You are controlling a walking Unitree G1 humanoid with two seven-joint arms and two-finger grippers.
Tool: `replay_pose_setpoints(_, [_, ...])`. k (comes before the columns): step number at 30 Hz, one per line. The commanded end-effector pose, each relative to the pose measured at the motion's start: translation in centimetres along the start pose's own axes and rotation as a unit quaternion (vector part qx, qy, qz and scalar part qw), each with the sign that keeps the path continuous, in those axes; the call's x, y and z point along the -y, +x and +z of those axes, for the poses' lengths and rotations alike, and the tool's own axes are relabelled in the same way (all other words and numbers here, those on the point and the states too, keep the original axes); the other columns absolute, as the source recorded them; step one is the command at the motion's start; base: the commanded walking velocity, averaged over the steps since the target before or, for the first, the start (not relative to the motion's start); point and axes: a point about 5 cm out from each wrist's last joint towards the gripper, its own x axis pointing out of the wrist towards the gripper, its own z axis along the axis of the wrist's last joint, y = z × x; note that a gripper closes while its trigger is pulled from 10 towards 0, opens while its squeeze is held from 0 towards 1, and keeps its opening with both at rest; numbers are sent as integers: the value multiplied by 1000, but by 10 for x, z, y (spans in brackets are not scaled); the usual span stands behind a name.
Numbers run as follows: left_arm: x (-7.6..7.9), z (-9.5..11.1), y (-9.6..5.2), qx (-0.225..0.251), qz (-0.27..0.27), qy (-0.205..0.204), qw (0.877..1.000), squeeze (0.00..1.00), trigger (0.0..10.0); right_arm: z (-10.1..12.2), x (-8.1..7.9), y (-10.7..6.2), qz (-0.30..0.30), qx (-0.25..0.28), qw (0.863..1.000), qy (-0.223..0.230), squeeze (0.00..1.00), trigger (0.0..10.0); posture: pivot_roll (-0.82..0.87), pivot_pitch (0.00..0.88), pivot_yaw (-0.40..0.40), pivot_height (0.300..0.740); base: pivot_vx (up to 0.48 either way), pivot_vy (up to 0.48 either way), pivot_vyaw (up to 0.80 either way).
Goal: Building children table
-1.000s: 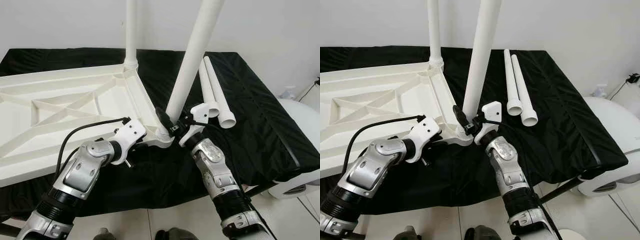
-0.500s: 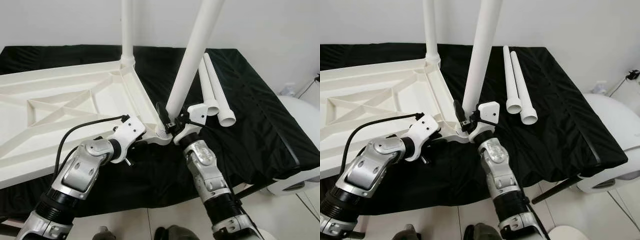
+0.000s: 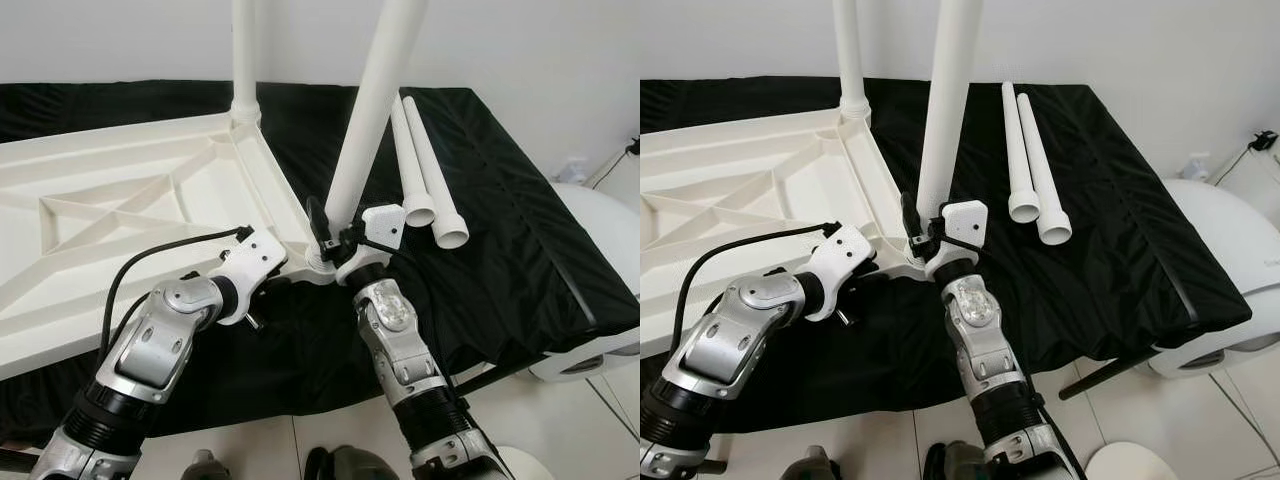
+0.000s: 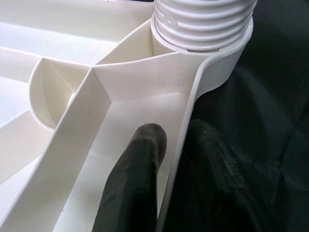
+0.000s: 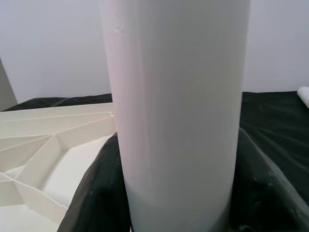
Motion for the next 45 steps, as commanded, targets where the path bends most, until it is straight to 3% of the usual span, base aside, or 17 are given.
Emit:
replay_pose_setpoints(1, [-2,15,-7,35,19,17,999,0,10000,-50,13,-26,-50,-131,990,2,0,10000,71,116,-101,740,0,0,0])
replay_pose_setpoints(16, [-2,16,-10,31,16,18,999,0,10000,-52,11,-24,-141,-126,982,-4,0,10000,77,131,-83,740,0,0,0])
replay_pose_setpoints(27, [-3,18,-13,30,15,23,999,0,10000,-56,4,-25,-152,-129,980,9,0,10000,87,139,-75,740,0,0,0])
replay_pose_setpoints(36, [-5,19,-15,30,18,25,999,0,10000,-64,16,-43,-145,-129,980,39,0,10000,89,138,-73,740,0,0,0])
replay_pose_setpoints(41, [-5,19,-16,30,18,25,999,0,10000,-74,28,-54,-179,-158,968,75,0,10000,85,131,-71,740,0,0,0])
replay_pose_setpoints(45, [-4,20,-15,31,15,27,999,0,10000,-75,32,-54,-187,-165,966,71,0,10000,81,126,-69,740,0,0,0])
